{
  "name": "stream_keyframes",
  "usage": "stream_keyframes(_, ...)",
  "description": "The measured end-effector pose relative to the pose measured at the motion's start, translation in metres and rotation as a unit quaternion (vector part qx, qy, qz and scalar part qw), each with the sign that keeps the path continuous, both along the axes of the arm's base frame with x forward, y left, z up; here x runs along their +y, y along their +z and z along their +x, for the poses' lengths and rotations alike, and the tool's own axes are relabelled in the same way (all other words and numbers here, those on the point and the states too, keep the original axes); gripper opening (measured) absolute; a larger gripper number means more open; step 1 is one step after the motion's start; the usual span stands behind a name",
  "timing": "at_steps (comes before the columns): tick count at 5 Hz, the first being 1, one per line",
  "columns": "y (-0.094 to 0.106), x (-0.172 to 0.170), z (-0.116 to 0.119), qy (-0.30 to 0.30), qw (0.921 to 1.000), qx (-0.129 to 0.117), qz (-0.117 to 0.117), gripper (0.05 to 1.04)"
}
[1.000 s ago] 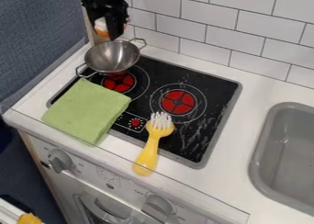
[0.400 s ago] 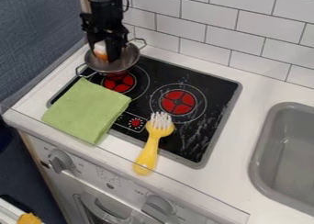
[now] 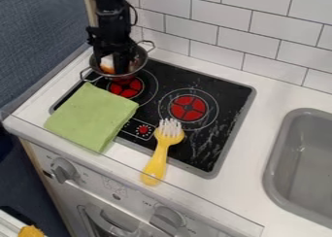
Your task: Take the white object and put it in the silver pot
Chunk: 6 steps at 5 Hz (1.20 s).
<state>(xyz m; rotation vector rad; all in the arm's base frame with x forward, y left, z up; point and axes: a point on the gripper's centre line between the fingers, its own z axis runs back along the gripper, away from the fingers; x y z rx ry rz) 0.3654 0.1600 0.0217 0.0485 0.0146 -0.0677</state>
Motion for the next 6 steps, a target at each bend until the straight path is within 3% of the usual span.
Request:
stream_keyframes(1,0.000,-0.001,0.000,0.001,1.0000,0.000,-0.002,0.904)
stream_keyframes(2,-0.003,-0.003,-0.001,-0.004,1.0000,0.002,-0.003,1.014)
stream_keyframes(3,0.007,-0.006,-0.002,-0.010,0.9999,-0.005,-0.002,1.009)
stream_keyframes(4,0.038,-0.010,-0.003,-0.009,0.9997,-0.023,-0.007,1.005)
stream_keyframes(5,0.054,-0.016,-0.009,-0.009,0.9997,-0.018,-0.016,1.005)
stream_keyframes(6,0.054,-0.027,-0.008,-0.012,0.9996,-0.011,-0.022,1.005)
